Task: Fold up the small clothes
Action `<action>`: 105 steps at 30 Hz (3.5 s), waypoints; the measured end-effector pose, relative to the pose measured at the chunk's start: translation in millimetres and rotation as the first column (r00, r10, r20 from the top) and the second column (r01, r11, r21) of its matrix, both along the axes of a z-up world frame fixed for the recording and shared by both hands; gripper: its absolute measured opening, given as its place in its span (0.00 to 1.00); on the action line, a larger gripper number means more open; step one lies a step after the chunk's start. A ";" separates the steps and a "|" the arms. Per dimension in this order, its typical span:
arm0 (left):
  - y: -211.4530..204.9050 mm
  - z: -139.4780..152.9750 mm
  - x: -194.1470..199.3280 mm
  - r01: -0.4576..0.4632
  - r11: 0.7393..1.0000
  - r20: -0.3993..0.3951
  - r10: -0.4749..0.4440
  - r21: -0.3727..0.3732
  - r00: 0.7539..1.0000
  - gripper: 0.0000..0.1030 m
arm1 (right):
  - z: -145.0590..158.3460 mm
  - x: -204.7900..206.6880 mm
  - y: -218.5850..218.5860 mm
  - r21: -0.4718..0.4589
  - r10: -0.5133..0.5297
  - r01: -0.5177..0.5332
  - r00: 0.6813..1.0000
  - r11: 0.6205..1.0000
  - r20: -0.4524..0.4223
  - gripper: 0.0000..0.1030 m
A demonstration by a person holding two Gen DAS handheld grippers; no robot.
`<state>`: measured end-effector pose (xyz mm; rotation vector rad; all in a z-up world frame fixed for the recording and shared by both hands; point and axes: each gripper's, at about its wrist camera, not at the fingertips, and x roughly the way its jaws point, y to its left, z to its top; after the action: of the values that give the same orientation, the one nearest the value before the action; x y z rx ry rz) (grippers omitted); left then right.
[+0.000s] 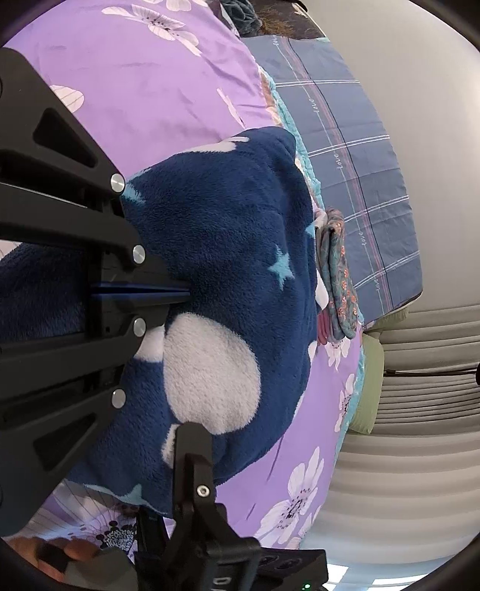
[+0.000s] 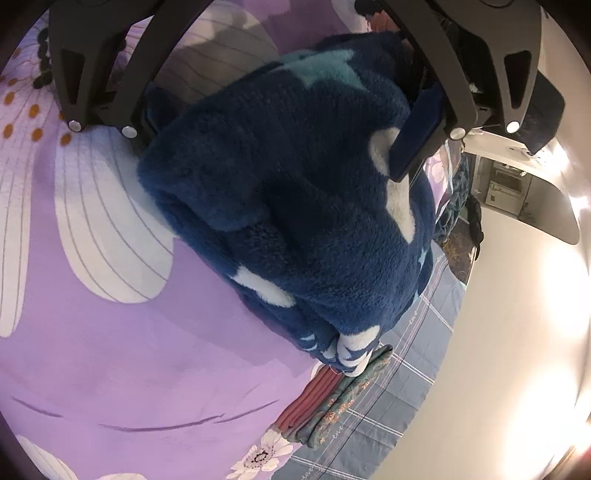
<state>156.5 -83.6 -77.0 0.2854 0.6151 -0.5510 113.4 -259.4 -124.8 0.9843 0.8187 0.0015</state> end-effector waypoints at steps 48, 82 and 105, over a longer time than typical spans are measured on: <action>104.0 40.5 167.2 -0.112 0.880 -0.258 -0.012 -0.462 0.966 0.60 | 62.9 9.6 6.0 -0.357 0.344 -0.253 0.913 0.899 0.220 0.44; 256.7 -11.8 347.3 -0.679 0.708 -0.199 0.649 -0.195 0.734 0.91 | 8.4 455.9 144.3 -0.504 0.406 -0.361 0.913 0.784 -0.023 0.71; 161.5 79.8 15.0 -0.480 0.849 -0.023 0.488 -0.221 0.873 0.99 | 131.1 70.7 145.6 -0.834 0.436 -0.122 0.887 0.538 0.153 0.98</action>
<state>171.6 77.8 2.8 -0.0765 0.5601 -0.1195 184.1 -113.8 6.4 -0.0607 0.5337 0.0770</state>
